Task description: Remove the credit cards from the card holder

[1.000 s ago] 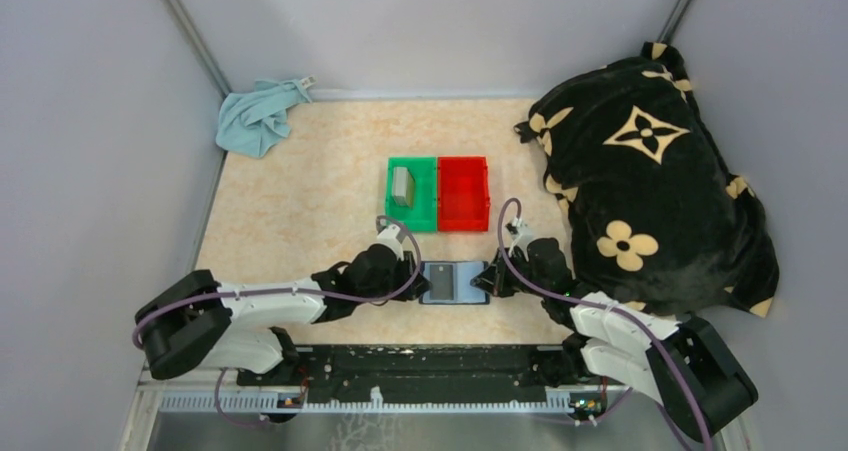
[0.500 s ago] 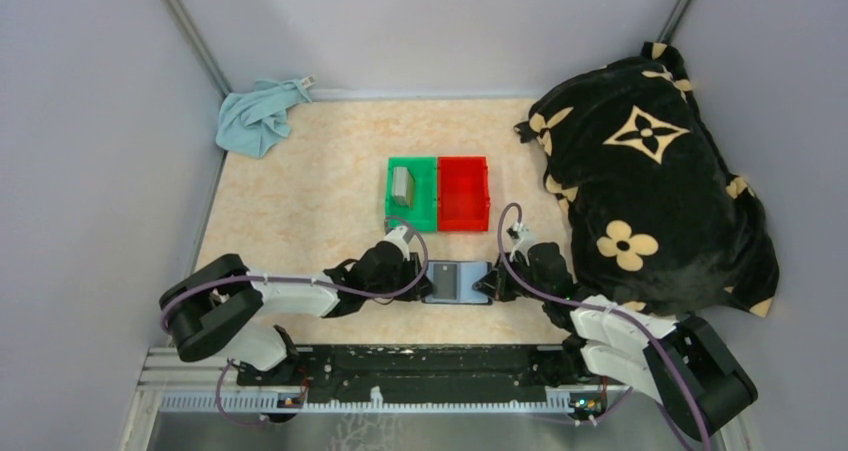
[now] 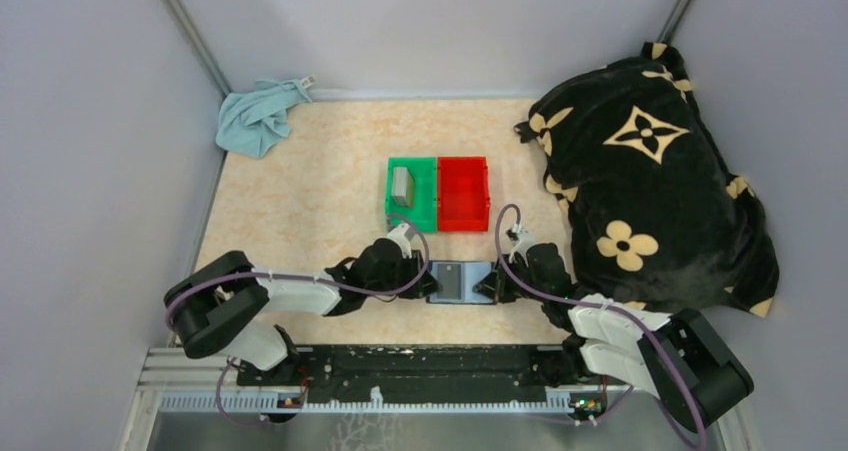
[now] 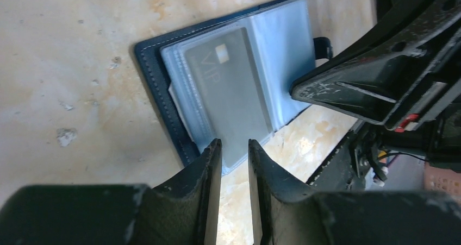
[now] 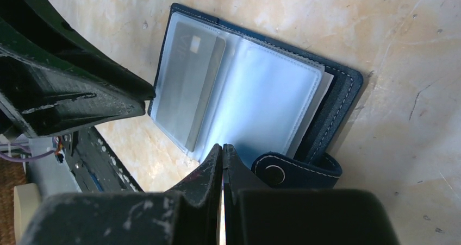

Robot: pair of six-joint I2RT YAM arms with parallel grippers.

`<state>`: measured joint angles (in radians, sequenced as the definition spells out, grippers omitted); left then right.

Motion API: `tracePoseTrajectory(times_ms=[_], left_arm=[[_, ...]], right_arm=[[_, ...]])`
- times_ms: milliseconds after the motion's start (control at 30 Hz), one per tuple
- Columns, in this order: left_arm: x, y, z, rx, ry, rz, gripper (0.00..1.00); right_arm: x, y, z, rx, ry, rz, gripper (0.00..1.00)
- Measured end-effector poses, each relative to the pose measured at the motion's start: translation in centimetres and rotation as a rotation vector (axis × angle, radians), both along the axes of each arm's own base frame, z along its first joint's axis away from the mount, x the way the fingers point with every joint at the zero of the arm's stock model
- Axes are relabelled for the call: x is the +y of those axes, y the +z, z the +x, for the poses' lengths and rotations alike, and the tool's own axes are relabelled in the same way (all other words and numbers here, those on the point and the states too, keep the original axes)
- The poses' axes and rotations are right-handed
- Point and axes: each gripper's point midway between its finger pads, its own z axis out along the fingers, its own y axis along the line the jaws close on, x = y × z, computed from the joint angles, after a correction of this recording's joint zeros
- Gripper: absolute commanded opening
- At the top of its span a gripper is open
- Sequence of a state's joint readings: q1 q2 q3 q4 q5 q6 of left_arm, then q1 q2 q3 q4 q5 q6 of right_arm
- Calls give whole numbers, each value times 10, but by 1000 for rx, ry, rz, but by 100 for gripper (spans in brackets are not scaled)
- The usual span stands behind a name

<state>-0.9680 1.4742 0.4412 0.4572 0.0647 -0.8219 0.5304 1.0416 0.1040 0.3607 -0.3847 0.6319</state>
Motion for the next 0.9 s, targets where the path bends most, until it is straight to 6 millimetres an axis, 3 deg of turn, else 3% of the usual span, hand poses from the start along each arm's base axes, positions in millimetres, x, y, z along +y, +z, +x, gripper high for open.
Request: tracePoseTrajectory(times_ms=[367,900], left_arm=[[-14,6,-3,27,-41,-75,30],[-1,0,3,41,-3,-54,31]], right_arm=[[-2,-5,-3,4,-3,-4,0],[-3,-6,-4,4,-5,-5,0]])
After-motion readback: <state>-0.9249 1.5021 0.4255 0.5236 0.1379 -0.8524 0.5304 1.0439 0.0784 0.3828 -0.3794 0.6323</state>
